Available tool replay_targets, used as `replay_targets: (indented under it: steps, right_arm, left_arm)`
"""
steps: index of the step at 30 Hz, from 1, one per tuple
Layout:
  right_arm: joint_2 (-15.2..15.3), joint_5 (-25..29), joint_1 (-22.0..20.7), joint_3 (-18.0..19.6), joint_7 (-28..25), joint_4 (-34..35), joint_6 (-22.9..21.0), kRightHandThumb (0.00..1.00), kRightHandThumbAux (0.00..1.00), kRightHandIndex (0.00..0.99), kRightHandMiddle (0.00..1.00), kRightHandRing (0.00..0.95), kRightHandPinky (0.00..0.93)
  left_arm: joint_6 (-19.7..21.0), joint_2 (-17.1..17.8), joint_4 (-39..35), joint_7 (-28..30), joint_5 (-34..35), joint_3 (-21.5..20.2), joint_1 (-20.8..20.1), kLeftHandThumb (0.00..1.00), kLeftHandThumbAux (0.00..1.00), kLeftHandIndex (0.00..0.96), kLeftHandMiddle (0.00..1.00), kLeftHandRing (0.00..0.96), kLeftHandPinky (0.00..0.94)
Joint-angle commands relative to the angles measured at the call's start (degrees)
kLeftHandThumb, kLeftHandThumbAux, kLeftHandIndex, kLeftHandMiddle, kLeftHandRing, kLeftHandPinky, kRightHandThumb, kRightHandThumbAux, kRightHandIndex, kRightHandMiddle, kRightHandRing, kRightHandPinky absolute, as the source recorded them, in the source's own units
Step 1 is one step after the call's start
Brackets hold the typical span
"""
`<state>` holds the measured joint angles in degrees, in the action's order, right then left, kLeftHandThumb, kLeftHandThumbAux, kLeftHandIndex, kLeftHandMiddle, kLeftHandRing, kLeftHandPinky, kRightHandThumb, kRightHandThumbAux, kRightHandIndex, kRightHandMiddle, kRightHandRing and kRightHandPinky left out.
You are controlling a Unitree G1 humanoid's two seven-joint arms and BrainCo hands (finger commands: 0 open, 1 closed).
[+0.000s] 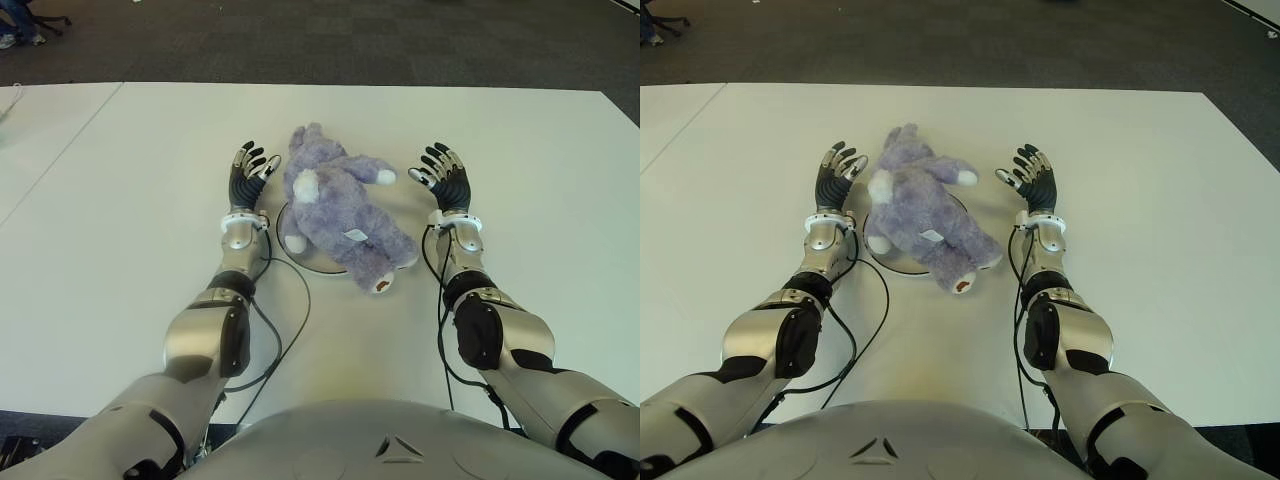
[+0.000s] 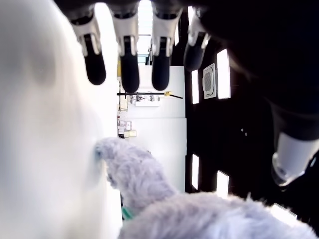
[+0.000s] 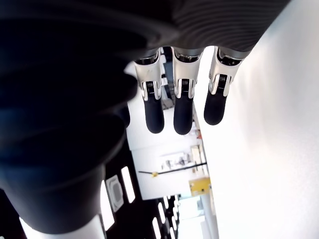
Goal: Put the doll into the plate.
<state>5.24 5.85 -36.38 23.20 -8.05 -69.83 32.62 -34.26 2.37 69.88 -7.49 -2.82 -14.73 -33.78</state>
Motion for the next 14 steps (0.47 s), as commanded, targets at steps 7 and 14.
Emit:
replay_targets:
  steps: [7,14]
  right_arm:
    - [-3.57,0.09,12.42,0.12,1.59,-7.33,-5.88,0.000,0.919,0.167,0.196,0.179,0.179]
    - [-3.52,-0.61,12.48,-0.59,2.40,-7.33,-5.74,0.000,0.918,0.161,0.188,0.172,0.176]
  left_arm:
    - [6.27,-2.64,7.30,-0.78,0.49,-0.34,12.02,0.000,0.576,0.144,0.216,0.216,0.213]
    - [6.86,-2.42,7.39,-0.92,0.42,-0.32,11.97,0.000,0.584,0.145,0.220,0.222,0.224]
